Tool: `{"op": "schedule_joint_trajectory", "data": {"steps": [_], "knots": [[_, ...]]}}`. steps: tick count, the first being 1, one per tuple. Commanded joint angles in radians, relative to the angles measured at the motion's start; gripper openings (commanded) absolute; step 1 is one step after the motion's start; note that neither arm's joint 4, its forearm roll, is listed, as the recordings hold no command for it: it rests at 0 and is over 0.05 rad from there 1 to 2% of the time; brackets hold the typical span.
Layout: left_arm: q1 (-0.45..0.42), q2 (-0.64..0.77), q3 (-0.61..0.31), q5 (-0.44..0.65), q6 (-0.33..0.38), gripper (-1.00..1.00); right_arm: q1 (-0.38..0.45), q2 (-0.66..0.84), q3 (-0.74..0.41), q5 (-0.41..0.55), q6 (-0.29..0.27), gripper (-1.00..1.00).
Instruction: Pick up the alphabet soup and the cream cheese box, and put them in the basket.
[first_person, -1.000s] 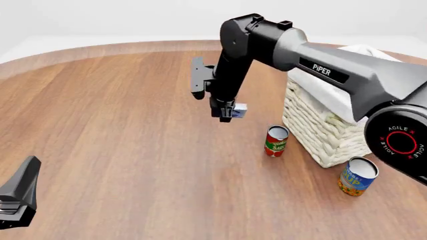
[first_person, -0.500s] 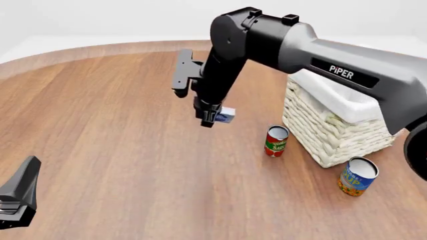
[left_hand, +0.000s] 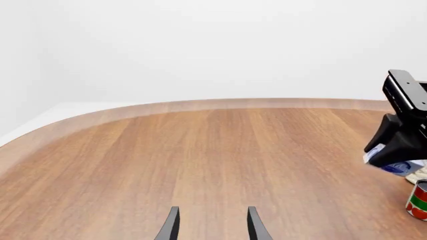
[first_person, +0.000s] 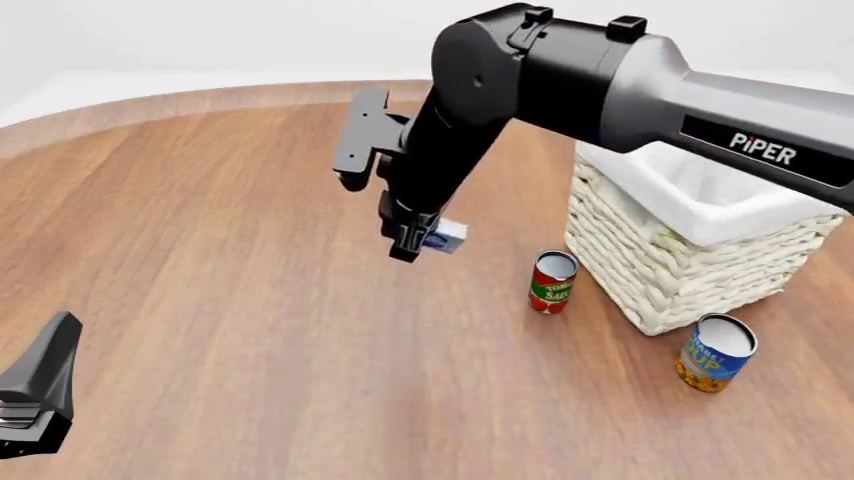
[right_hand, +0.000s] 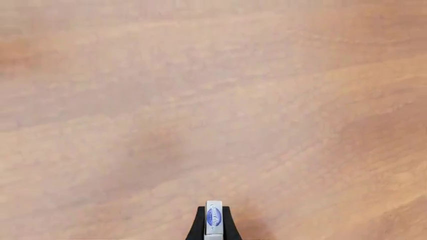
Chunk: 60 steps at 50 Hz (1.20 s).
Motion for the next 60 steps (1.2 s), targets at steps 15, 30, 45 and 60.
{"op": "schedule_joint_trajectory", "data": {"steps": [15, 30, 45, 60], "knots": [[0.000, 0.000, 0.000, 0.000, 0.000, 1.00, 0.035, -0.183, 0.161, -0.151, 0.144, -1.00], [0.000, 0.000, 0.000, 0.000, 0.000, 1.00, 0.060, -0.280, 0.249, -0.250, 0.230, -1.00], [0.000, 0.000, 0.000, 0.000, 0.000, 1.00, 0.104, -0.415, 0.395, -0.390, 0.328, -1.00], [0.000, 0.000, 0.000, 0.000, 0.000, 1.00, 0.114, -0.505, 0.450, -0.468, 0.388, -1.00]]}}
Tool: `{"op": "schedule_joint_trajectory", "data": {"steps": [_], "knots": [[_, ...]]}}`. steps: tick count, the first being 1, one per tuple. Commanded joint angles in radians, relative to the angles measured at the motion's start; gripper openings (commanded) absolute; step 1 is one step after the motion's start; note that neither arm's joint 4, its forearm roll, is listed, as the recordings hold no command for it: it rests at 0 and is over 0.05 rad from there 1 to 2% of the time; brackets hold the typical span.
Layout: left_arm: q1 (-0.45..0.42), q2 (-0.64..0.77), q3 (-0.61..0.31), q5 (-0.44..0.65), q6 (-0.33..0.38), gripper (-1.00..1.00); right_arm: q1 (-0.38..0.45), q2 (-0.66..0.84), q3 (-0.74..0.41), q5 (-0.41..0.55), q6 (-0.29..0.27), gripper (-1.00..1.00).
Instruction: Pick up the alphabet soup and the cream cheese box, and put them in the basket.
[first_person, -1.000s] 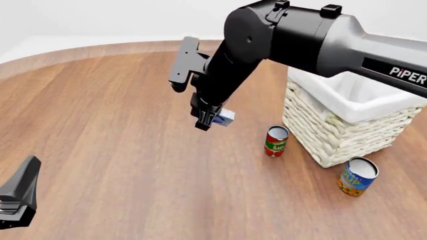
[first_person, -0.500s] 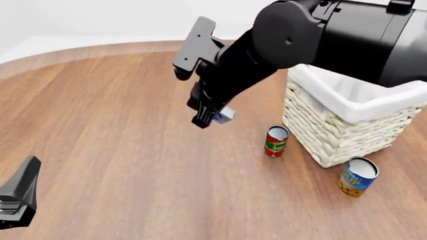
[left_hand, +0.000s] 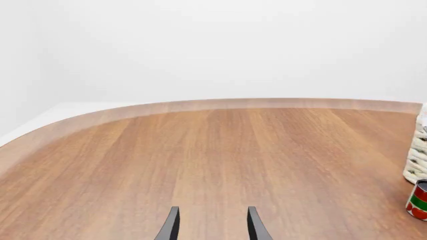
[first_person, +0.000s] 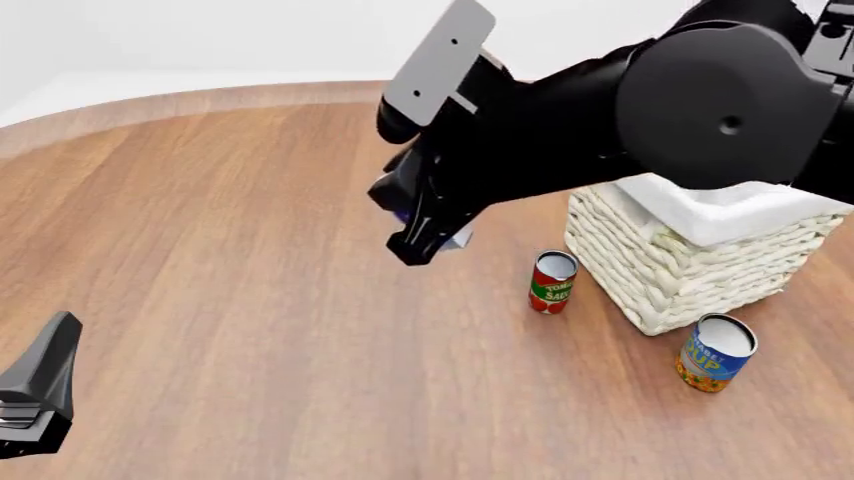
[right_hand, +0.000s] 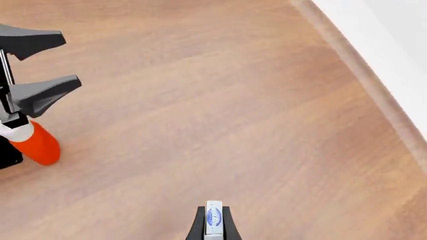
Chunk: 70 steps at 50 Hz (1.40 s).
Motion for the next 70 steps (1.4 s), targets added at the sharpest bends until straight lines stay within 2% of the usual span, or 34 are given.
{"op": "schedule_joint_trajectory", "data": {"steps": [1, 11, 26, 62, 65, 67, 70], "knots": [[0.000, 0.000, 0.000, 0.000, 0.000, 1.00, 0.001, -0.060, 0.035, -0.059, 0.054, -1.00], [0.000, 0.000, 0.000, 0.000, 0.000, 1.00, 0.001, -0.080, 0.046, -0.081, 0.083, -1.00], [0.000, 0.000, 0.000, 0.000, 0.000, 1.00, 0.035, -0.181, 0.101, -0.117, 0.162, -1.00], [0.000, 0.000, 0.000, 0.000, 0.000, 1.00, 0.021, -0.203, 0.072, -0.117, 0.166, -1.00], [0.000, 0.000, 0.000, 0.000, 0.000, 1.00, 0.013, -0.210, 0.103, -0.136, 0.157, -1.00], [0.000, 0.000, 0.000, 0.000, 0.000, 1.00, -0.001, -0.194, 0.064, -0.114, 0.151, -1.00], [0.000, 0.000, 0.000, 0.000, 0.000, 1.00, -0.055, -0.157, 0.063, -0.142, 0.140, -1.00]]}}
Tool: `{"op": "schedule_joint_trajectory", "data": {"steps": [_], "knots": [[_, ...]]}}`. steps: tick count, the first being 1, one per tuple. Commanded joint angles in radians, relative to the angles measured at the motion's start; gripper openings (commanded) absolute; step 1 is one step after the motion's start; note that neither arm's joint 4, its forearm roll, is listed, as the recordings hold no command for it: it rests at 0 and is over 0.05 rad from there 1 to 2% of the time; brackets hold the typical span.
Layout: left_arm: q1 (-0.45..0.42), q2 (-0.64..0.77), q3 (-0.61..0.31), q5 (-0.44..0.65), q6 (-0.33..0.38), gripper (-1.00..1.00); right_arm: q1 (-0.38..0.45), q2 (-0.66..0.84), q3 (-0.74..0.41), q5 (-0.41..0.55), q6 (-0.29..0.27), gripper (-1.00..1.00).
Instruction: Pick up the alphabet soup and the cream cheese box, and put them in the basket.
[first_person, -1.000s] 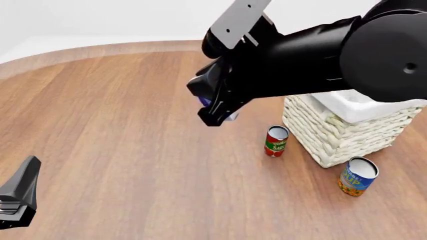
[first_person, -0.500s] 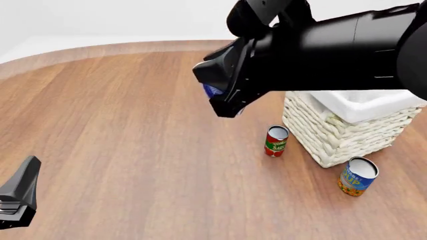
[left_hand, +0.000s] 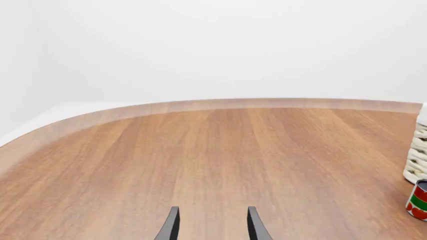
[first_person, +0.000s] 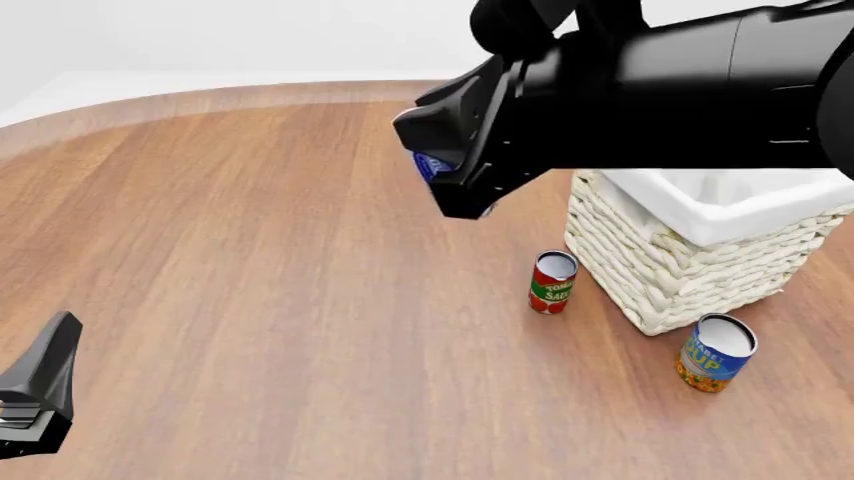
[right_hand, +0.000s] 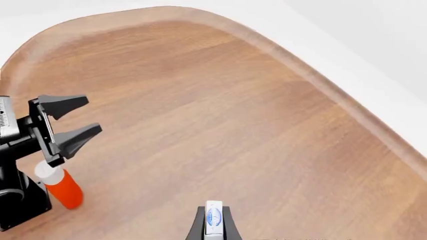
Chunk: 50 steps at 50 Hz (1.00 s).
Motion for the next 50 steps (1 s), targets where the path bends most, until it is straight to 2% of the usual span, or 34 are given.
{"op": "schedule_joint_trajectory", "data": {"steps": [1, 11, 23, 27, 32, 50], "knots": [[0.000, 0.000, 0.000, 0.000, 0.000, 1.00, -0.066, 0.037, -0.022, -0.019, -0.009, -1.00], [0.000, 0.000, 0.000, 0.000, 0.000, 1.00, -0.133, 0.044, -0.067, 0.007, 0.008, -1.00], [0.000, 0.000, 0.000, 0.000, 0.000, 1.00, -0.163, 0.033, -0.106, 0.039, 0.039, -1.00], [0.000, 0.000, 0.000, 0.000, 0.000, 1.00, -0.194, 0.046, -0.125, 0.045, 0.027, -1.00], [0.000, 0.000, 0.000, 0.000, 0.000, 1.00, -0.236, 0.049, -0.139, 0.038, 0.053, -1.00], [0.000, 0.000, 0.000, 0.000, 0.000, 1.00, -0.316, -0.004, -0.137, 0.070, 0.087, -1.00]]}}
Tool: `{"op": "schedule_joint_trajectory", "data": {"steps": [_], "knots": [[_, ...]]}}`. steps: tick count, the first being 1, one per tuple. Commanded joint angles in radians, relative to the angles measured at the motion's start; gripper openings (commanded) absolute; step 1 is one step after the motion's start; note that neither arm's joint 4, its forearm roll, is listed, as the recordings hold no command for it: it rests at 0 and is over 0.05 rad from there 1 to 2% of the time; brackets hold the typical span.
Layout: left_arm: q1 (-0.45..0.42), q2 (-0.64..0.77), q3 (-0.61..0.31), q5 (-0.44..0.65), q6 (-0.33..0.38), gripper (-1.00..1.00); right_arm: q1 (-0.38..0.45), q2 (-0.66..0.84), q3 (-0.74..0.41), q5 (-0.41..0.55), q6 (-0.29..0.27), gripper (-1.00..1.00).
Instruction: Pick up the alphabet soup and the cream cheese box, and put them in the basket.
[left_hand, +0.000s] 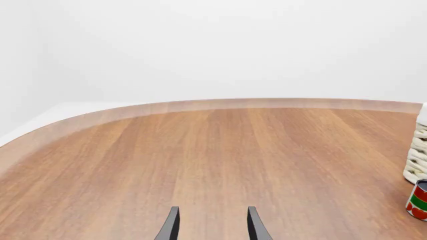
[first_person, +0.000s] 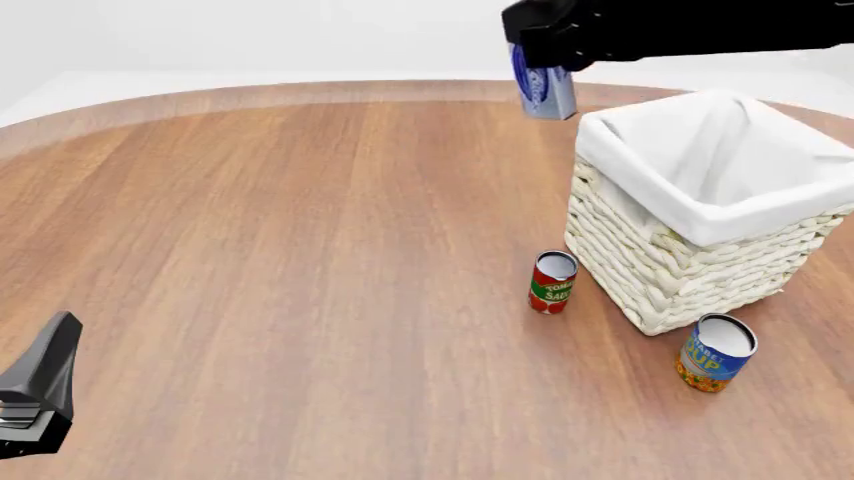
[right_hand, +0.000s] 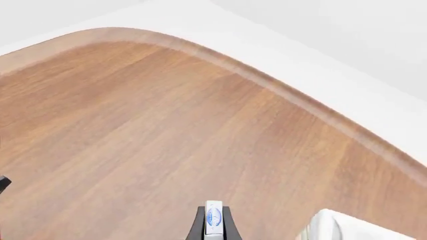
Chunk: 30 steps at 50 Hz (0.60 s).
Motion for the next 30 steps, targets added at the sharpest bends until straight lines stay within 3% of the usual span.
{"op": "schedule_joint_trajectory", "data": {"steps": [1, 30], "knots": [[0.000, 0.000, 0.000, 0.000, 0.000, 1.00, -0.046, -0.031, -0.005, 0.017, 0.022, -1.00], [0.000, 0.000, 0.000, 0.000, 0.000, 1.00, -0.186, -0.056, -0.034, 0.108, 0.005, -1.00]]}}
